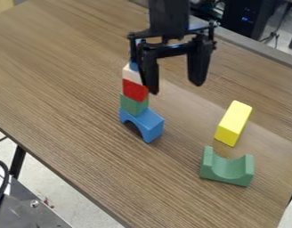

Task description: Put the triangle on top of the yellow block

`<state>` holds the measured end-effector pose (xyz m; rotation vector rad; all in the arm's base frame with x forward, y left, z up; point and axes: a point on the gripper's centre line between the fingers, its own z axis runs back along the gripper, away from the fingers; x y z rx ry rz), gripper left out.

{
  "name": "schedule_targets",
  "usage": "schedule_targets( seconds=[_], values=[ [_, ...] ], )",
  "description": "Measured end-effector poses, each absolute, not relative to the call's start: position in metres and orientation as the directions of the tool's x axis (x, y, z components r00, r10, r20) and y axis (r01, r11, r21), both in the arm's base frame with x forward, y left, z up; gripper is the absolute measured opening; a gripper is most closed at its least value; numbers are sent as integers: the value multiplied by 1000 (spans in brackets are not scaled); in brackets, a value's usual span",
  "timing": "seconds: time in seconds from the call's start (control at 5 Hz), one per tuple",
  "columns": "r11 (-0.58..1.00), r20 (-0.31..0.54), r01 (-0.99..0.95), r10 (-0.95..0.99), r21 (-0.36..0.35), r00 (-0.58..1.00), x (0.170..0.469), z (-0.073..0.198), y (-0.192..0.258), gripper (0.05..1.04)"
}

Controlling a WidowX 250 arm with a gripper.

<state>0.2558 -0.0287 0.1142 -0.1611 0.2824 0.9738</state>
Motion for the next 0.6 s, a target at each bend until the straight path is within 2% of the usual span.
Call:
schedule_targets(
  seconds=[0.6],
  values=[
    [565,-319,-825,783,6,534,254,117,-27,999]
  ],
)
